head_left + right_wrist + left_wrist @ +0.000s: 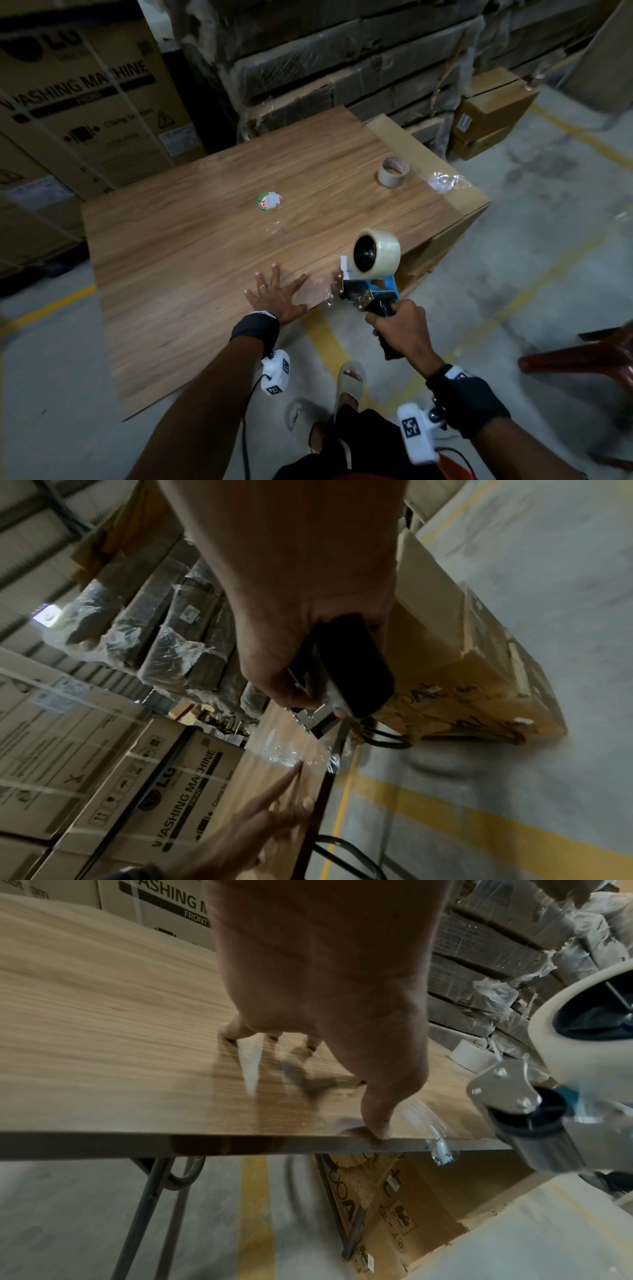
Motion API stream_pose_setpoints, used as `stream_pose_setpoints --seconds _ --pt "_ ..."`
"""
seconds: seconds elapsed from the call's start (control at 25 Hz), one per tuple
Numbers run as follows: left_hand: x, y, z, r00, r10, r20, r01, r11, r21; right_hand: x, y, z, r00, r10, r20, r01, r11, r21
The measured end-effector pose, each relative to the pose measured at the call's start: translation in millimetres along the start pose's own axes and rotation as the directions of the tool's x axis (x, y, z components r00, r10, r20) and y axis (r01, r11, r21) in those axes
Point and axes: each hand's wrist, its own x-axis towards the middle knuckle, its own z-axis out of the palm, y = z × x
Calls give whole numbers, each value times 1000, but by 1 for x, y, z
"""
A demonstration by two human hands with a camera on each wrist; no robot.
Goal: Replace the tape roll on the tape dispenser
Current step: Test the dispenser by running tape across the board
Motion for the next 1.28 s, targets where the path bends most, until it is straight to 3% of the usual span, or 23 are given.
stream_pose_setpoints --seconds 0.28,0.4,0.56,0.72,0.84,0.96,1.12,1.28 --pt "4 -8 -10 1000 0 -8 0 999 -37 17 -31 -4 1000 -5 29 1 989 146" --pt "9 -15 -15 995 -15 -100 -12 965 -264 29 -43 0 992 42 119 -79 944 321" --pt "16 -9 -36 952 2 -305 -205 748 -632 45 -65 4 980 53 194 -141 872 470" --pt "21 17 -74 926 -57 -373 -303 478 -825 67 -86 4 964 6 265 -157 817 555" --pt "25 39 -101 885 -68 -460 -420 310 -853 86 -103 1 954 -1 300 -183 790 585" --pt "34 56 -118 852 -78 -518 -487 248 -838 107 -118 -6 945 -17 327 -197 767 610" --pt "57 65 -129 869 -193 -456 -432 156 -888 136 -128 -17 935 -41 351 -198 761 617" --pt "80 65 -147 882 -222 -416 -384 175 -907 166 -135 -27 920 -65 387 -204 763 613"
